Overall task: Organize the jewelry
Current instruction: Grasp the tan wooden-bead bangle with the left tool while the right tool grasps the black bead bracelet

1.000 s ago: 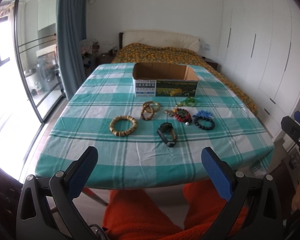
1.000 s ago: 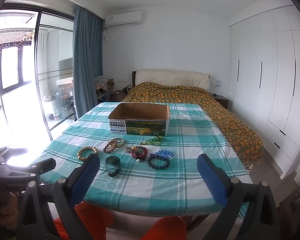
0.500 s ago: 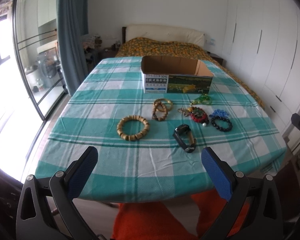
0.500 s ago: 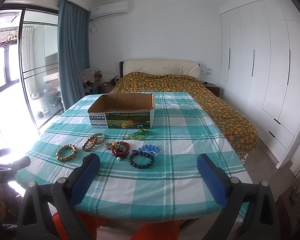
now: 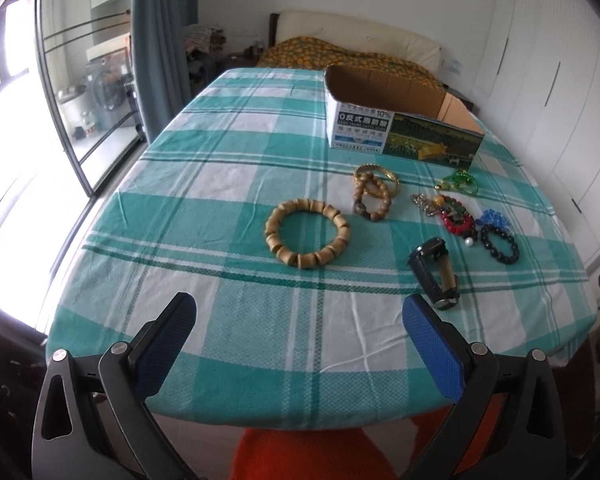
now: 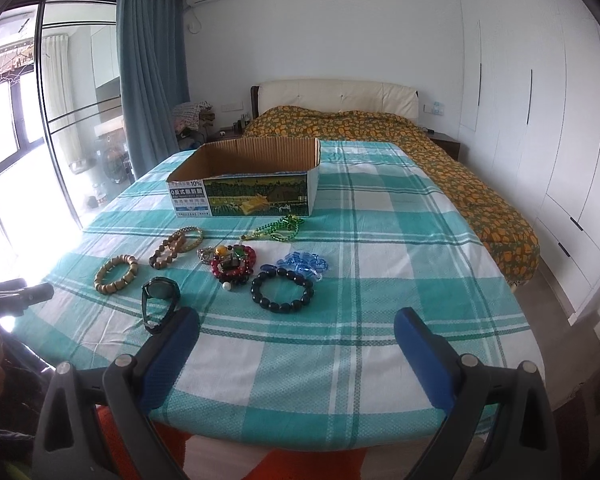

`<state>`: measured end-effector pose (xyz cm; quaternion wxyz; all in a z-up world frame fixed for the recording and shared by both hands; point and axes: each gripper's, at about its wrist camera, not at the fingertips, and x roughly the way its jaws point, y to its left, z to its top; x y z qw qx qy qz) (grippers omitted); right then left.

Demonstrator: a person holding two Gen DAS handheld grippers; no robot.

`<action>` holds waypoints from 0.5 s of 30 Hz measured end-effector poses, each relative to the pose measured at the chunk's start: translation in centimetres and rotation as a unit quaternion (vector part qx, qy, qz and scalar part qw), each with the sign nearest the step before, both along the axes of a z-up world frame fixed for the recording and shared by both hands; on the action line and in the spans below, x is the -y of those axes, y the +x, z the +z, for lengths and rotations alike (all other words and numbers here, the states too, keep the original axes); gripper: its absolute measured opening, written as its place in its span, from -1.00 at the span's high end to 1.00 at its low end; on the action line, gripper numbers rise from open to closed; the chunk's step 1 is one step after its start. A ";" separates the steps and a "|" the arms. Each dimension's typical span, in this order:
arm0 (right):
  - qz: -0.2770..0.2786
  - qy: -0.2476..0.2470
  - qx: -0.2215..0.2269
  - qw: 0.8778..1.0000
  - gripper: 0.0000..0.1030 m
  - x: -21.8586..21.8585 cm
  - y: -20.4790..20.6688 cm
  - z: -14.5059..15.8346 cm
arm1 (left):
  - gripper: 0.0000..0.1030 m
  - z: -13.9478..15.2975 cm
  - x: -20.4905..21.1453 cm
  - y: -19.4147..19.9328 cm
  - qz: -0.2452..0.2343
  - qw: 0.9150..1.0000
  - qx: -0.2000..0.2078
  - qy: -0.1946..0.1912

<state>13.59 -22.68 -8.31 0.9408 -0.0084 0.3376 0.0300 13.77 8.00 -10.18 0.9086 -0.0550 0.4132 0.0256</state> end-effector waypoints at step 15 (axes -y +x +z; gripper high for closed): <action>0.015 0.033 -0.071 0.997 -0.93 1.0 2.4 -5.2 | -0.99 -3.0 -1.4 2.7 0.020 0.999 -0.033 -0.011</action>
